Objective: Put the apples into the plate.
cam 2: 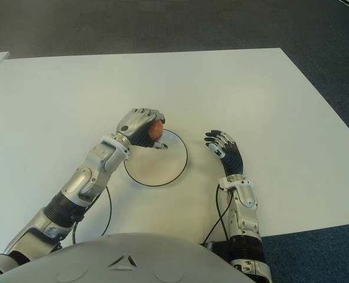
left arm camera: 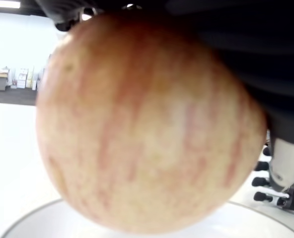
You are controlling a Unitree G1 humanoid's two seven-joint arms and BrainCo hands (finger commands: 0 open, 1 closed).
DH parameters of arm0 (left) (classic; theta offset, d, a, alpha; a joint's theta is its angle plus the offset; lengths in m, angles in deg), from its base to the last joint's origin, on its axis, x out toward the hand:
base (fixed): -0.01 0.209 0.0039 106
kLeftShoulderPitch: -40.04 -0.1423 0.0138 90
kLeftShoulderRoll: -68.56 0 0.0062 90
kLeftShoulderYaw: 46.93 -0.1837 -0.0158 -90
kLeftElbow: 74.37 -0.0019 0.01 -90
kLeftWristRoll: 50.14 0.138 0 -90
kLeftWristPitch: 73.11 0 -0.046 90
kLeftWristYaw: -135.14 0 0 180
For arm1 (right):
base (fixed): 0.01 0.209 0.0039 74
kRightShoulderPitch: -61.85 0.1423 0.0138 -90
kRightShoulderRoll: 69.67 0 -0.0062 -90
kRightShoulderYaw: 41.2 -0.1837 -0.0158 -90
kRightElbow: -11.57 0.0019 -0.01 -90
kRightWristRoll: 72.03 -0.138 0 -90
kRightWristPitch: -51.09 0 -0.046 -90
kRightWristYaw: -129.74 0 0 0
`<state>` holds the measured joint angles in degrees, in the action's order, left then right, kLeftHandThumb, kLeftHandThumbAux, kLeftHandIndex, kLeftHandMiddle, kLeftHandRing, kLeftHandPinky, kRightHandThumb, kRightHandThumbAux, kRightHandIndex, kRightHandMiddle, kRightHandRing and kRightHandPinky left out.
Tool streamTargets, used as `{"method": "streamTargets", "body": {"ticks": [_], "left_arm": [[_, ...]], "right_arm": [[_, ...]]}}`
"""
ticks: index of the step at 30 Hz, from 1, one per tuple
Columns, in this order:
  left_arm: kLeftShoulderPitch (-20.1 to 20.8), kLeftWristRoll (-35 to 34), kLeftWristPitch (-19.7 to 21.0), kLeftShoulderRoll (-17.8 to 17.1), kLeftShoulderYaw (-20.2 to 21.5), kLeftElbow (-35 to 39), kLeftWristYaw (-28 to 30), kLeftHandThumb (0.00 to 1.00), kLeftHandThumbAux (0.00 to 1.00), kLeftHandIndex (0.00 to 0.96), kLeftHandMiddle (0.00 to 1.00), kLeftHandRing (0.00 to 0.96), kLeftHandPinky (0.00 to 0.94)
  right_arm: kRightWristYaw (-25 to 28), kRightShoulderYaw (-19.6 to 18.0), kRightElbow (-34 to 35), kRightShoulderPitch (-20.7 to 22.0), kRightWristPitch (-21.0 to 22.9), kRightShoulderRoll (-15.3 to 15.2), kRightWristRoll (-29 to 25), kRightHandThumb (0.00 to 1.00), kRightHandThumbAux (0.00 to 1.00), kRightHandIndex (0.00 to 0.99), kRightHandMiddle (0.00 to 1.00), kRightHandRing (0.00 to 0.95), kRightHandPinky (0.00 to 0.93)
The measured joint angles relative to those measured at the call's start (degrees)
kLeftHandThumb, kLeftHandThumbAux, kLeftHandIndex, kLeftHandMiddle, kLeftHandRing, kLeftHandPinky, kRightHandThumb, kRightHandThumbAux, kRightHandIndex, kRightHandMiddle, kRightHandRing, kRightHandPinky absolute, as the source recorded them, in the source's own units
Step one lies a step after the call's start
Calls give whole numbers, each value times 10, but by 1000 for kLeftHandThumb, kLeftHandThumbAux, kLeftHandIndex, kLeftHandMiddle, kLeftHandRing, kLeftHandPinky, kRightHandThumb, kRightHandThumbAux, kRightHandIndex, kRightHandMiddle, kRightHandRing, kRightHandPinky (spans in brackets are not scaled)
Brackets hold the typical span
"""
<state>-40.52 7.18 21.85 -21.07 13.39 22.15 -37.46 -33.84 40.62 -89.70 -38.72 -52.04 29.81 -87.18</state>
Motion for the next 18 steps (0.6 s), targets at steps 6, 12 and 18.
{"method": "streamTargets", "body": {"ticks": [6, 12, 18], "left_arm": [[-5, -1, -2, 4, -5, -23, -15, 753, 694, 444, 849, 822, 784], [-12, -2, -3, 6, -8, -35, -22, 753, 693, 444, 845, 822, 793], [-13, 0, -4, 6, -13, -46, -29, 753, 693, 444, 849, 834, 814]], "right_arm": [[0, 1, 4, 0, 7, 0, 0, 331, 651, 298, 368, 345, 335], [0, 0, 6, -1, 12, 0, -4, 334, 657, 296, 372, 350, 338], [0, 0, 7, -1, 13, 0, -6, 331, 661, 299, 372, 349, 335]]}}
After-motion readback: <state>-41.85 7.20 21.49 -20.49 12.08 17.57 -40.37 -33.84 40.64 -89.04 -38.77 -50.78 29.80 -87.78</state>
